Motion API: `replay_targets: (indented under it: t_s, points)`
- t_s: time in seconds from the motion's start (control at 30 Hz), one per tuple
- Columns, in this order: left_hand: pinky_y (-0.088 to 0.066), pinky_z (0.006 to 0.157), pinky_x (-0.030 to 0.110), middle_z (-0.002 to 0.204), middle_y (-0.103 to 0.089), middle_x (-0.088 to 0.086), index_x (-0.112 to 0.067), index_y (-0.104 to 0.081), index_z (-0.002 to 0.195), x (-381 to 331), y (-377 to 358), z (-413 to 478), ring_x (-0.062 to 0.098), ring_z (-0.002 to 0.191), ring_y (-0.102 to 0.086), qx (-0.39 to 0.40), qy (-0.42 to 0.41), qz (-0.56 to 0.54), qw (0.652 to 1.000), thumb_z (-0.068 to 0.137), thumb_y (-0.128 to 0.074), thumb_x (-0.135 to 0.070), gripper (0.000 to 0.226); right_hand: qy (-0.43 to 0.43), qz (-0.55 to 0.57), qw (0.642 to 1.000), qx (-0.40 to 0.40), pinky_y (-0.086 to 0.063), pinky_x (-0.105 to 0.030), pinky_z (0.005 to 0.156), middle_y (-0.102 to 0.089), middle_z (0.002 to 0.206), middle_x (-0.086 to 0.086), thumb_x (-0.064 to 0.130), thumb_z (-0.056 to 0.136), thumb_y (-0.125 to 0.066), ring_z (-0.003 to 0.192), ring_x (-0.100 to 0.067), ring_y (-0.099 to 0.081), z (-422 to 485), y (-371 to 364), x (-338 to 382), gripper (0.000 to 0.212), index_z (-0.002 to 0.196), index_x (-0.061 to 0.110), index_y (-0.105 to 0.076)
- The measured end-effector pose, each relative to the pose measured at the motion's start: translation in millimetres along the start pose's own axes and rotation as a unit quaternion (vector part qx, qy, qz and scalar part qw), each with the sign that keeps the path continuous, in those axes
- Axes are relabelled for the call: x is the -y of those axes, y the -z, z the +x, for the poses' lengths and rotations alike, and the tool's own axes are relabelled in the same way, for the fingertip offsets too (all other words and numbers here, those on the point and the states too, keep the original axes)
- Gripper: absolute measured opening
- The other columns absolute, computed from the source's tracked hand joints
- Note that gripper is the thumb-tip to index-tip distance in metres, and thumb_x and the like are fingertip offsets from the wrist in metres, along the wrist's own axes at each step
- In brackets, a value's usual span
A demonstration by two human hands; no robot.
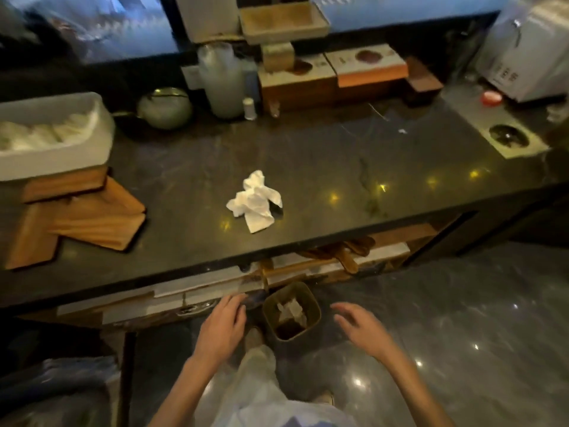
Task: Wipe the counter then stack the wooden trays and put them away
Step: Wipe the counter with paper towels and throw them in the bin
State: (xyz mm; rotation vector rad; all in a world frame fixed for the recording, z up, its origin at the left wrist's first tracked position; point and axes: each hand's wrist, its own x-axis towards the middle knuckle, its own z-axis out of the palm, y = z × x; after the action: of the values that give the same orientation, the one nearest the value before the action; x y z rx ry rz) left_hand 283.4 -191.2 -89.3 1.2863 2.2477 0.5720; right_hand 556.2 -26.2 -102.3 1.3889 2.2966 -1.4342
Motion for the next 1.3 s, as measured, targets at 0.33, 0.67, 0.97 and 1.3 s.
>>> replay_targets:
  t_s: [0.33,0.67,0.97,1.3]
  points:
    - [-0.044,0.097,0.025,0.135,-0.053,-0.01,-0.026,-0.048,0.135,21,99,106,0.007,0.119,-0.053,-0.065,-0.011,-0.021,0.998,0.099,-0.044,-0.028,0.037,0.076,-0.021,0.996,-0.033,-0.053,-0.026,0.093,-0.056,0.123,0.02,0.037,0.095,-0.054,0.111,0.002,-0.056,108,26,162,0.038,0.132,0.041,-0.05]
    - [-0.054,0.085,0.033,0.109,-0.063,-0.004,-0.024,-0.057,0.119,2,107,184,0.008,0.093,-0.06,-0.059,0.004,-0.046,0.997,0.1,-0.042,-0.032,0.026,0.072,-0.182,0.976,-0.093,-0.045,-0.028,0.101,-0.053,0.14,0.007,0.022,0.095,-0.058,0.124,-0.012,-0.053,190,57,235,0.044,0.137,0.031,-0.049]
    - [-0.047,0.095,0.032,0.129,-0.052,0.002,-0.022,-0.044,0.127,-28,37,231,0.018,0.113,-0.052,-0.04,0.049,-0.068,0.996,0.097,-0.045,-0.035,0.032,0.17,-0.314,0.934,0.005,-0.049,-0.037,0.103,-0.055,0.14,0.001,0.0,0.086,-0.057,0.125,-0.02,-0.054,296,98,281,0.055,0.134,0.026,-0.054]
    - [-0.04,0.102,0.041,0.15,-0.027,0.004,-0.022,-0.031,0.143,-66,-14,272,0.027,0.133,-0.037,-0.059,0.281,-0.084,0.954,0.088,-0.056,-0.047,0.065,0.251,-0.442,0.843,0.175,-0.043,-0.038,0.102,-0.055,0.13,-0.011,0.018,0.093,-0.049,0.124,-0.03,-0.049,376,76,223,0.038,0.131,0.022,-0.056]
